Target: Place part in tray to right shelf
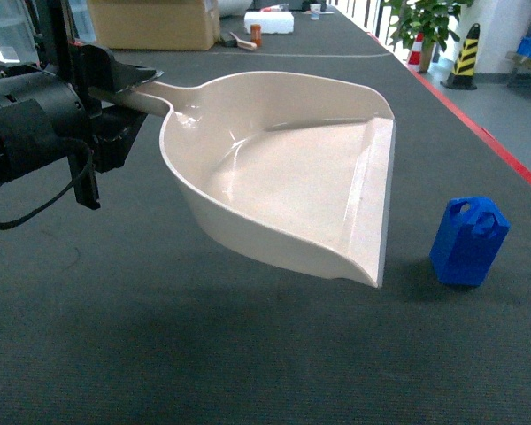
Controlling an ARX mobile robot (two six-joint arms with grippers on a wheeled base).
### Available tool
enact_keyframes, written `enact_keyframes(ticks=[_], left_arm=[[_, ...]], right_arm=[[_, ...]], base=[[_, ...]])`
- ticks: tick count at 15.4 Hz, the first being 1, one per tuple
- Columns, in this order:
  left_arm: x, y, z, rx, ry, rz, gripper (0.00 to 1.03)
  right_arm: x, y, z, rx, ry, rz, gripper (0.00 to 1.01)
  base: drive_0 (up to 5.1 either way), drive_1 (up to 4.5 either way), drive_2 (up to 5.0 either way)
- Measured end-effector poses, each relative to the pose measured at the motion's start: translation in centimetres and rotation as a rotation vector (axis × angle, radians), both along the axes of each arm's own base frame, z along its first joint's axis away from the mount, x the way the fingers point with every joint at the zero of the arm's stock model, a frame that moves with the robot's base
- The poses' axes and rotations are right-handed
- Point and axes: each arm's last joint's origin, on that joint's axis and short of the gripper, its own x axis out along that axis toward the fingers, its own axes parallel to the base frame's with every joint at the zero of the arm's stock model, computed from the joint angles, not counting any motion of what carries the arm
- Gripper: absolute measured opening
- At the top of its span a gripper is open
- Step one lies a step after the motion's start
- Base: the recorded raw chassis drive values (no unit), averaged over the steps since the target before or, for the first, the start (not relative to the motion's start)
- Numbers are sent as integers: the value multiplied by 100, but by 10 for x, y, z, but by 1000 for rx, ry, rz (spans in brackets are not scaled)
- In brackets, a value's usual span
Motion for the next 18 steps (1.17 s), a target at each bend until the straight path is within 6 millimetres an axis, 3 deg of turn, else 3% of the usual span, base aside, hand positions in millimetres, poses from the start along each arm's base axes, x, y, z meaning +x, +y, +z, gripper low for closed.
enact_keyframes(ticks=[4,8,11,15,18], left_arm=[[0,0,0,0,1,1,19],[0,0,0,0,2,1,19],[0,0,0,0,2,1,19],[0,0,0,0,1,0,19],[0,0,0,0,2,1,19]], right_arm=[[86,9,-4,-21,91,5,98],[149,33,-18,-9,202,12,98],[182,55,-30,-23,244,-5,98],[203,64,-54,-52,344,-72,98],[207,64,-61,-36,341,-117,72]], base=[[0,0,0],[0,0,0],[0,0,0],[0,0,0],[0,0,0]])
